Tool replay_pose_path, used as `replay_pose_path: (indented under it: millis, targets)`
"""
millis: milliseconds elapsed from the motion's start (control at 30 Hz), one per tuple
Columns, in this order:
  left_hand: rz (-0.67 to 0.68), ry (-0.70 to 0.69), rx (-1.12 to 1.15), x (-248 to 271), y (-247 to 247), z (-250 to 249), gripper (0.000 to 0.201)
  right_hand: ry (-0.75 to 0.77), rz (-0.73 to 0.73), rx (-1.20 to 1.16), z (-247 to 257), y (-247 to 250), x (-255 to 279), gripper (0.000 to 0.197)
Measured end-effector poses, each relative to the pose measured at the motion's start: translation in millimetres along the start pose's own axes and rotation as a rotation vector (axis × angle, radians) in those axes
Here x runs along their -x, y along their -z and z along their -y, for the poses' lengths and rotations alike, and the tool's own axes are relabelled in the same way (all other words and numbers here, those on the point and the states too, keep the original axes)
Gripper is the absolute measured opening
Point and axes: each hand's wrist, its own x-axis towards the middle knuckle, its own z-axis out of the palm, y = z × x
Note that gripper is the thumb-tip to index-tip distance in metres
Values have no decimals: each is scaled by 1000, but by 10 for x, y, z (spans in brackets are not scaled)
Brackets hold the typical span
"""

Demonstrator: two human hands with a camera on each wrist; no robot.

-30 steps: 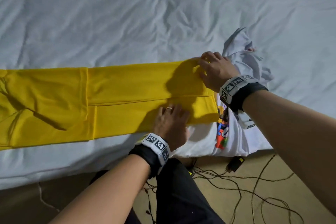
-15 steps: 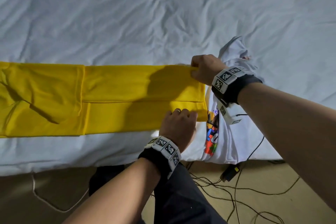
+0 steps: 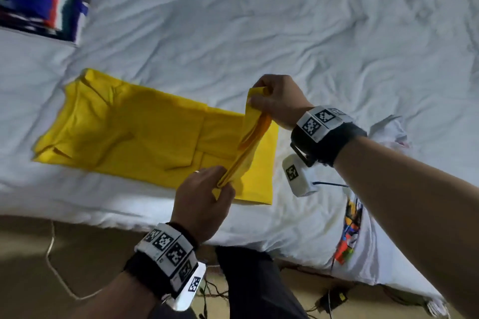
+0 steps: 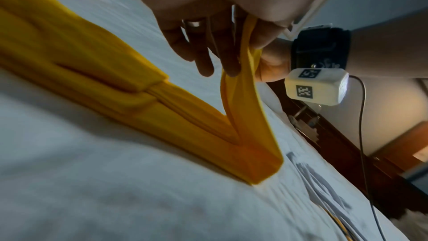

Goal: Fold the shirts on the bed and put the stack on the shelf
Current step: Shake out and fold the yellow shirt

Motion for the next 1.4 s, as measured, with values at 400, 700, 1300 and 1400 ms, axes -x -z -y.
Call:
replay_pose_path:
  millis: [400,700,1300,1400]
  targets:
    - [-69,361,-108,-115,1645,1738,13,-147,58,17,1439,-2063,-1050,5]
    - [89,437,-363,-292,2307,2545,18,-277,-6,2,2029,-2821,-1583,10]
    - [525,-32,-723,-1533,1905,2423,83,30,42,731,629,-2195,-226,64]
    - [530,105,-792,-1679,2007,2626,83,-174,144,736,225,-2049,-49,71]
